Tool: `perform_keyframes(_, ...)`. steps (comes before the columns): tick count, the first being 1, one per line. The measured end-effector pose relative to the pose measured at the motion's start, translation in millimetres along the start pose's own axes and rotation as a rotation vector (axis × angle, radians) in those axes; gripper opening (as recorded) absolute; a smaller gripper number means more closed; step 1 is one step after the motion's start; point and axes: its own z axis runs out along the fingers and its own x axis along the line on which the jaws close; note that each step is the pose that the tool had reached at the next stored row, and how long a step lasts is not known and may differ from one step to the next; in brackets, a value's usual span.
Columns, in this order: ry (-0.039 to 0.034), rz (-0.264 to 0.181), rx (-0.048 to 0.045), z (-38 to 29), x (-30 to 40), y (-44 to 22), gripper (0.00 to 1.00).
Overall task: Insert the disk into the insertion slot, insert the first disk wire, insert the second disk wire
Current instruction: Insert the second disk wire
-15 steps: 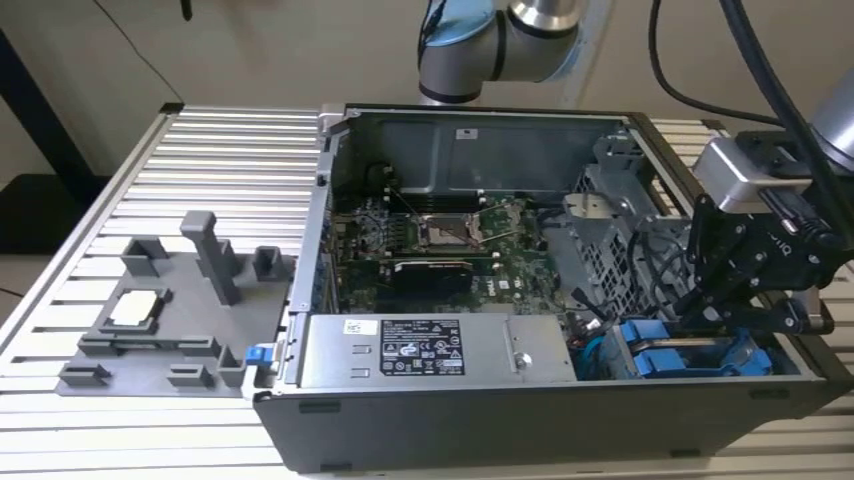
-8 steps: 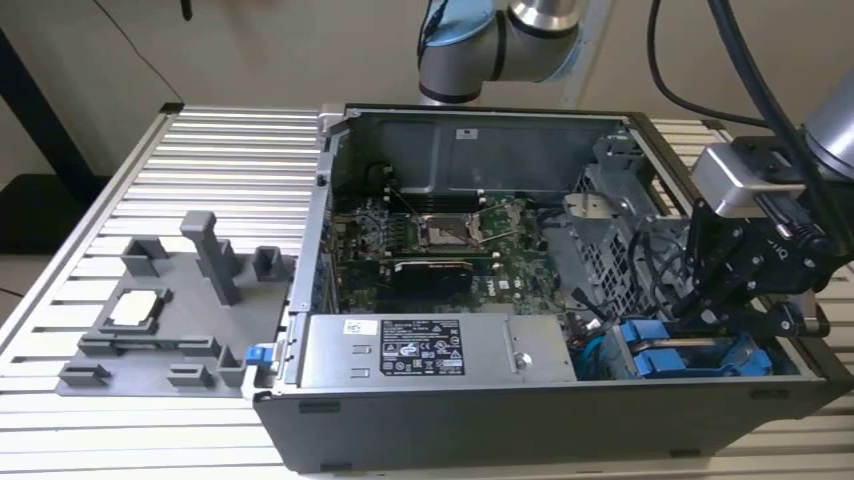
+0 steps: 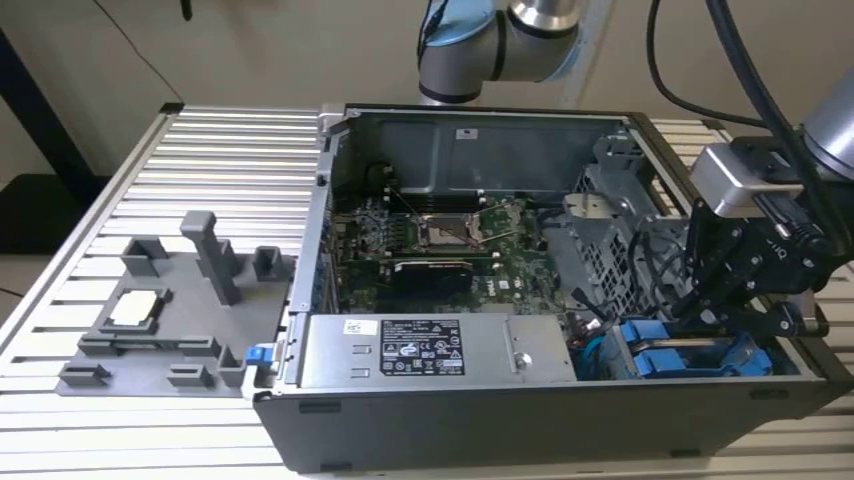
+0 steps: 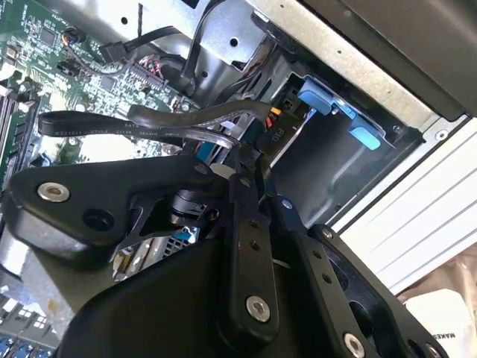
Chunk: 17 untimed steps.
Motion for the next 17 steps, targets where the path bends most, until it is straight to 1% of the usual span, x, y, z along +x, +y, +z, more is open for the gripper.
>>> perform_keyframes(4, -0.0006, 0.0, 0.0, 0.4, 0.0, -0.1, 0.17)
perform_keyframes(5, -0.0003, 0.0, 0.0, 0.0, 0.0, -0.1, 0.24)
perform_keyframes(6, -0.0003, 0.0, 0.0, -1.1, -0.1, 0.0, 0.24)
perform_keyframes(12, -0.0019, 0.0, 0.0, -13.0, -0.4, 0.8, 0.24)
perform_keyframes(16, -0.0019, 0.0, 0.0, -25.7, -1.0, 1.6, 0.24)
perform_keyframes(17, -0.0018, 0.0, 0.0, -27.8, -1.1, 1.7, 0.24)
